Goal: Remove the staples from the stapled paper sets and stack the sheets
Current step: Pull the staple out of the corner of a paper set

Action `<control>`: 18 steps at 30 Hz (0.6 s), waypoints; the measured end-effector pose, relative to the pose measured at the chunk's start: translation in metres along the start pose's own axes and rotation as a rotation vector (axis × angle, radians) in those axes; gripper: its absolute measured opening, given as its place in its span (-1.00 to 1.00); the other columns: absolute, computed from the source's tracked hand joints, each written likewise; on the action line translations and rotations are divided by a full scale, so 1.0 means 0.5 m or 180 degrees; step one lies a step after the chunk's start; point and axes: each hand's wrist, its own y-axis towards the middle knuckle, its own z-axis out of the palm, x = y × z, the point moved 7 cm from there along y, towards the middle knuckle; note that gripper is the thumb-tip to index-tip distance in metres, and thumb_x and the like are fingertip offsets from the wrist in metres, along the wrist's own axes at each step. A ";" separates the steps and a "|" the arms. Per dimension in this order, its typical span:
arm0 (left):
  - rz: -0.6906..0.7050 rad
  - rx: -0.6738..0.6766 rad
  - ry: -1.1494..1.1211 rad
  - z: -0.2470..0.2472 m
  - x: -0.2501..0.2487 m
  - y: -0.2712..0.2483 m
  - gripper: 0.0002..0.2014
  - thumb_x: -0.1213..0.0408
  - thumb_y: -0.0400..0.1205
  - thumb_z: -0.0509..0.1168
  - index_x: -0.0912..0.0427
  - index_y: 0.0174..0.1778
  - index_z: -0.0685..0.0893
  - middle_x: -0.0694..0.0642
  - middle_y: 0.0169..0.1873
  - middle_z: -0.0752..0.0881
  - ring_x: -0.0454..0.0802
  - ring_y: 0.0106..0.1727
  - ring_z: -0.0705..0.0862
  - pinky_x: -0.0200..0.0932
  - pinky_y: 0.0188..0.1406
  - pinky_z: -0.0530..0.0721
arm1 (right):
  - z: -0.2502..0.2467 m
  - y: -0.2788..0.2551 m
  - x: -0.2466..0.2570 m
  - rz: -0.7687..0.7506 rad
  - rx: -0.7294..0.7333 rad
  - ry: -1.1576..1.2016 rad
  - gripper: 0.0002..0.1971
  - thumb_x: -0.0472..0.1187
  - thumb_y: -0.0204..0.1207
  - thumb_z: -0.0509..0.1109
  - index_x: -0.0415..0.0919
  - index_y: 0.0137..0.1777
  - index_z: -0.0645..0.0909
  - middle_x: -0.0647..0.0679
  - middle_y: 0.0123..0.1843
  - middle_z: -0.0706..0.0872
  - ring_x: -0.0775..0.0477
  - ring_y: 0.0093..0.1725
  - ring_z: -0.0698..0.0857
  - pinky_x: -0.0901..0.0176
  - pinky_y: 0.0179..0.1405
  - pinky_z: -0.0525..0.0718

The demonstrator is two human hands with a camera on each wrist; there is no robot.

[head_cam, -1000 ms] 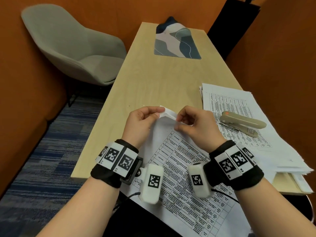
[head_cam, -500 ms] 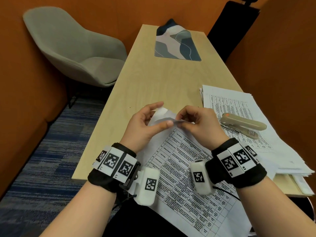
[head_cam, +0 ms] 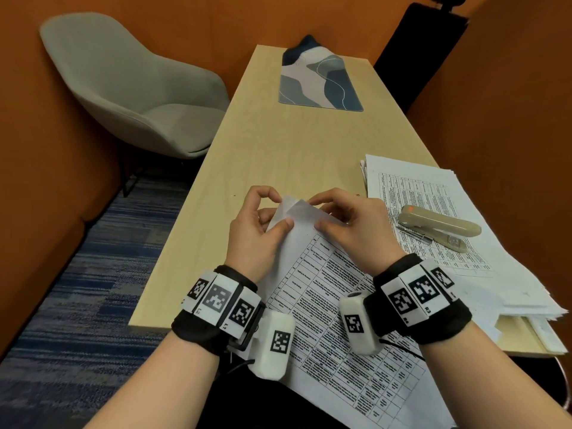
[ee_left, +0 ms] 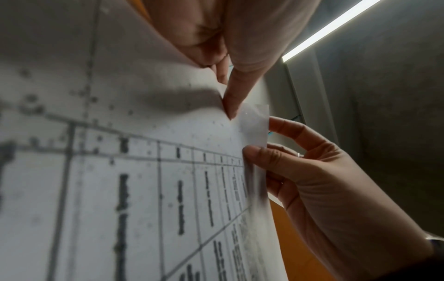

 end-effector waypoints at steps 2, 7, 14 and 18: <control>-0.0022 -0.0030 -0.0026 -0.002 0.010 0.003 -0.65 0.35 0.39 0.34 -0.31 -0.25 0.49 0.28 -0.37 0.74 0.17 -0.33 0.70 0.12 -0.24 0.66 | -0.001 -0.002 0.005 -0.0160 -0.0114 -0.0127 -0.73 -0.47 0.32 0.46 -0.13 -0.06 0.76 0.09 -0.29 0.68 0.11 -0.34 0.60 0.36 -0.25 0.52; 0.0033 0.0072 0.0203 0.003 0.021 0.012 -0.67 0.51 0.48 0.39 -0.09 -0.21 0.59 -0.14 -0.31 0.66 -0.27 -0.38 0.54 -0.36 -0.27 0.49 | 0.004 0.006 -0.001 -0.0185 -0.0072 -0.0412 -0.88 -0.39 0.33 0.52 -0.19 -0.20 0.78 0.06 -0.25 0.64 0.31 -0.37 0.48 0.54 -0.30 0.37; -0.0186 0.0080 0.0217 0.007 0.035 0.012 -0.72 0.39 0.42 0.49 -0.13 -0.15 0.67 -0.06 -0.13 0.76 -0.14 -0.16 0.68 -0.19 0.00 0.65 | 0.008 0.012 -0.003 -0.0352 -0.0140 -0.0332 -0.88 -0.45 0.25 0.52 -0.22 -0.35 0.76 -0.07 -0.30 0.72 0.40 -0.32 0.54 0.58 -0.27 0.41; -0.0279 0.0129 0.0458 0.007 0.039 0.020 -0.76 0.36 0.42 0.51 -0.09 -0.16 0.70 0.06 -0.12 0.79 -0.01 -0.07 0.73 -0.04 0.07 0.69 | 0.011 0.016 -0.006 -0.0384 -0.0140 -0.0306 -0.88 -0.44 0.24 0.53 -0.21 -0.37 0.75 -0.01 -0.35 0.69 0.36 -0.36 0.55 0.56 -0.32 0.41</control>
